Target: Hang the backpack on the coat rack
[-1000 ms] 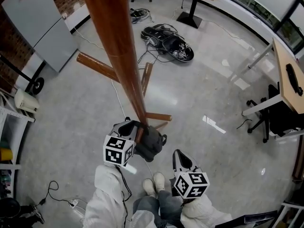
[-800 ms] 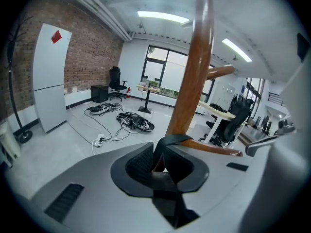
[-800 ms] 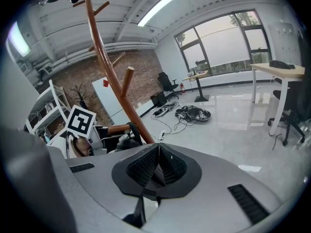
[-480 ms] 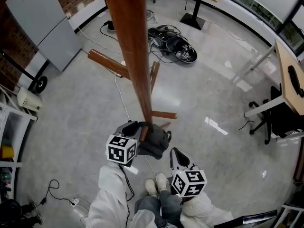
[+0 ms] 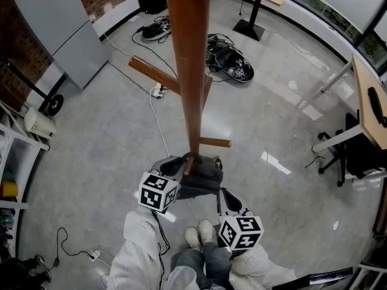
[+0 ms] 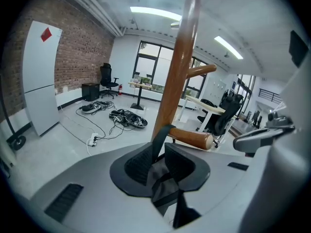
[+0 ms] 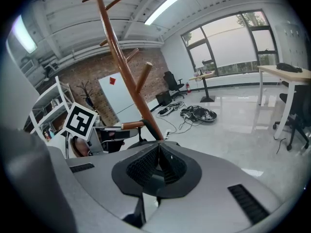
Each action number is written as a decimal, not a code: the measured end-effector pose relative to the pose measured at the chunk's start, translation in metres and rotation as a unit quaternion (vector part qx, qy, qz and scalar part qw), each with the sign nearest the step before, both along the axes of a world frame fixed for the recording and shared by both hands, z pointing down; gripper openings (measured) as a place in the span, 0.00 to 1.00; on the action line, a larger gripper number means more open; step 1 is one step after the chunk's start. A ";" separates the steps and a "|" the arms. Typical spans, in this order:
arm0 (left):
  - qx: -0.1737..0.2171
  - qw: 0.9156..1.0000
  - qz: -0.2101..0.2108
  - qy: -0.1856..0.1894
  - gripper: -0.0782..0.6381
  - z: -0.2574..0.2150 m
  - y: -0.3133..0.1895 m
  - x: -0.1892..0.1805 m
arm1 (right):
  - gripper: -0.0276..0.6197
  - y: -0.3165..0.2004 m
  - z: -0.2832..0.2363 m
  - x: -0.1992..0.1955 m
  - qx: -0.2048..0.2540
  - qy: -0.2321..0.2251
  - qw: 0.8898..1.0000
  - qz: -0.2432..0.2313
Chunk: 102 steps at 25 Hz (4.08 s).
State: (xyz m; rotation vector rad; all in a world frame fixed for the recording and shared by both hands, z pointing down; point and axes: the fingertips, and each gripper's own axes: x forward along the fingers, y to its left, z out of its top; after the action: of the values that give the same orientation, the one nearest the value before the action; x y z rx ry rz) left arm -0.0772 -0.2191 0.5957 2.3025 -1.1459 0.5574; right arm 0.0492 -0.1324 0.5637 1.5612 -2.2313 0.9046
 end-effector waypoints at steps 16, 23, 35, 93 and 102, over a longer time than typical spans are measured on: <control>0.022 0.996 -0.077 0.040 0.21 -0.028 0.050 -0.022 | 0.06 0.018 -0.004 -0.020 0.008 0.005 1.000 -0.016; 0.030 0.989 -0.120 0.086 0.21 -0.062 0.105 -0.009 | 0.06 0.030 -0.006 -0.027 0.015 0.020 0.999 -0.021; 0.033 0.973 -0.196 0.114 0.11 -0.104 0.167 -0.018 | 0.06 0.066 -0.032 -0.061 0.023 0.025 0.998 -0.057; 0.096 0.969 -0.222 0.048 0.11 -0.179 0.271 0.029 | 0.06 0.167 -0.131 -0.052 0.132 0.005 0.984 -0.123; 0.091 0.969 -0.222 0.053 0.11 -0.173 0.267 0.021 | 0.06 0.169 -0.124 -0.057 0.135 0.036 0.980 -0.144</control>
State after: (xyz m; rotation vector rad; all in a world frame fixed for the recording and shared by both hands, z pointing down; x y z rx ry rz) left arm -0.0558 0.0479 0.4227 2.0890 -1.6499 0.1626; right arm -0.0079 0.0363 0.4399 1.2945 -2.5221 0.4729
